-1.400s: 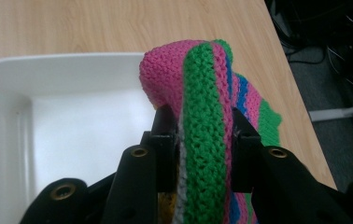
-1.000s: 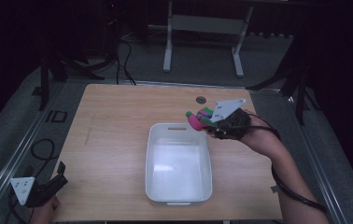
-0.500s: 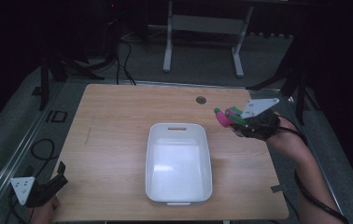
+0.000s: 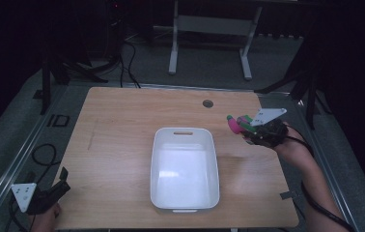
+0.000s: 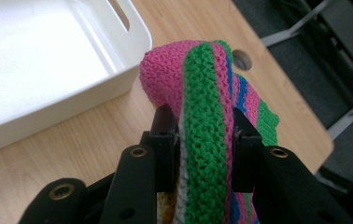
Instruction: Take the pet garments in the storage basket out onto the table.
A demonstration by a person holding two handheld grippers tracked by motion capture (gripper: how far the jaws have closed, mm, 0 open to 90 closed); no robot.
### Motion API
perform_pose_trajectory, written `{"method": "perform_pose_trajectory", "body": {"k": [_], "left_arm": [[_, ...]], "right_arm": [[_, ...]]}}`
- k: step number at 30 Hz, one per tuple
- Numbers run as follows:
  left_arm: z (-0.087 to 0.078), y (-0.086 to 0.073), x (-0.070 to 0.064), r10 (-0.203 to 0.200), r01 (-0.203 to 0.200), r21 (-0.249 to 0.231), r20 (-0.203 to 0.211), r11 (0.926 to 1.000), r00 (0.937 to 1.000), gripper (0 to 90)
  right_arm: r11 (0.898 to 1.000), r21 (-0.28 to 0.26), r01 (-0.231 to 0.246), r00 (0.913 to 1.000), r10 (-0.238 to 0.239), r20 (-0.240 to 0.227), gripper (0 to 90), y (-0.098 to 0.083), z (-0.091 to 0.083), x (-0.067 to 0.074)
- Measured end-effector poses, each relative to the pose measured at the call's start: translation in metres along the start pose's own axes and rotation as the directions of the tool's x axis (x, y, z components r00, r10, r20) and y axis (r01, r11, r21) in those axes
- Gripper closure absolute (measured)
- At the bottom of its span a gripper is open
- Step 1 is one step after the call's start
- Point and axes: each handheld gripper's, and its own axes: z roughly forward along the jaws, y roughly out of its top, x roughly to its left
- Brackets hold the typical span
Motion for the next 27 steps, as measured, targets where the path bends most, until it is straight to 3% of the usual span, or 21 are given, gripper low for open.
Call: {"method": "perform_pose_trajectory", "body": {"k": [7,9,17,24,27], "left_arm": [[0.000,0.000,0.000,0.001,-0.001,0.001,-0.005,1.0000,1.0000,1.2],[0.000,0.000,0.000,0.002,-0.002,0.000,-0.005,1.0000,1.0000,1.2],[0.000,0.000,0.000,0.008,-0.008,0.000,-0.003,1.0000,1.0000,1.2],[0.000,0.000,-0.002,0.012,-0.012,-0.001,0.002,0.9999,0.9999,1.2],[0.000,0.000,-0.001,0.011,-0.011,-0.001,0.002,0.9999,0.9999,1.2]], "right_arm": [[0.998,0.057,-0.008,0.9998,0.009,-0.016,68.6,-0.016,0.041,0.004],[0.997,0.067,-0.025,0.9991,0.027,-0.032,68.6,-0.024,0.058,0.006],[0.991,0.127,-0.050,0.9967,0.057,-0.057,68.4,-0.043,0.102,0.015],[0.980,0.169,-0.101,0.9879,0.119,-0.099,67.1,-0.062,0.133,0.027],[0.980,0.150,-0.132,0.9861,0.145,-0.080,66.1,-0.062,0.137,0.032]]}}
